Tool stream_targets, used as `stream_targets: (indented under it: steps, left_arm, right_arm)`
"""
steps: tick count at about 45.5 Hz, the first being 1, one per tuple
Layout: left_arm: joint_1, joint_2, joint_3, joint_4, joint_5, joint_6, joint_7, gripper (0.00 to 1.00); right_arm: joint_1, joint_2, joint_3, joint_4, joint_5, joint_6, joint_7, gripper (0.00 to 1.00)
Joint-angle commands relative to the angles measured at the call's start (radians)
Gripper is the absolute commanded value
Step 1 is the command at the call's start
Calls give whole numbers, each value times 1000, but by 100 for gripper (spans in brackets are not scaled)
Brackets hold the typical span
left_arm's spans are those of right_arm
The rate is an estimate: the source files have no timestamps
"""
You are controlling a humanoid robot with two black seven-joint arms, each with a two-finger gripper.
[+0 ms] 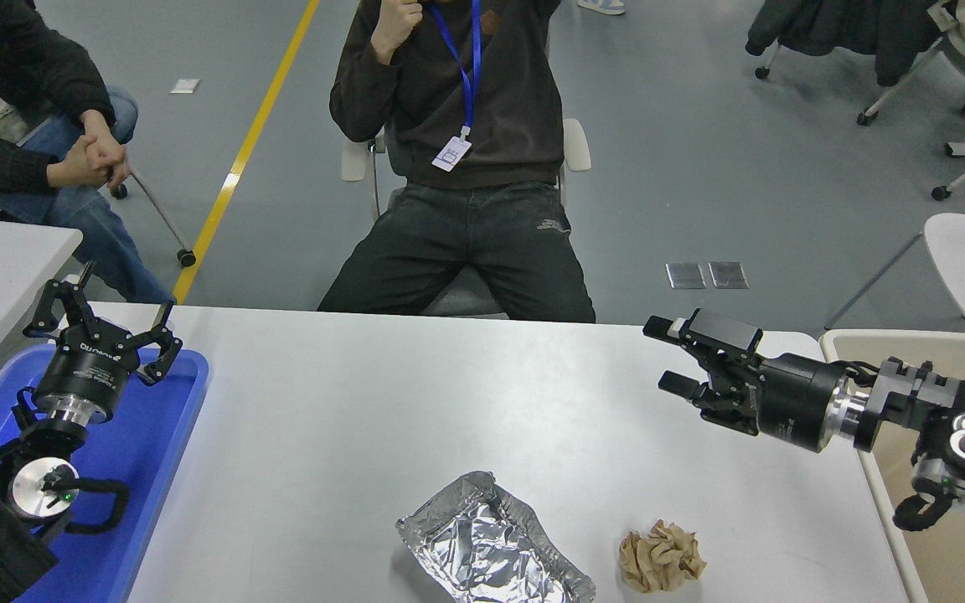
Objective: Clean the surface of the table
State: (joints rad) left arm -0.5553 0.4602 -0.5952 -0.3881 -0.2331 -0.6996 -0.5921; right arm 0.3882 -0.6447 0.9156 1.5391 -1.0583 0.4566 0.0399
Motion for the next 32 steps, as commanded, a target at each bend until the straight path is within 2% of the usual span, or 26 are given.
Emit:
stream_targets:
  steps: [1,9,19,27,32]
  left_arm:
    - [0,0,0,0,0,0,0,100]
    - [0,0,0,0,0,0,0,100]
    - [0,0,0,0,1,0,0,100]
    - [0,0,0,0,0,0,0,100]
    - [0,0,0,0,0,0,0,100]
  right_arm:
    - [87,0,-130,101,-181,40,-3,100]
    - [182,2,-273,101,-370,40,-5,100]
    - [330,0,-468,73,-431,31,-9,99]
    - [363,54,-535,44,-511,-42,-12,99]
    - [402,94,-563,-11,-514,-46,-17,99]
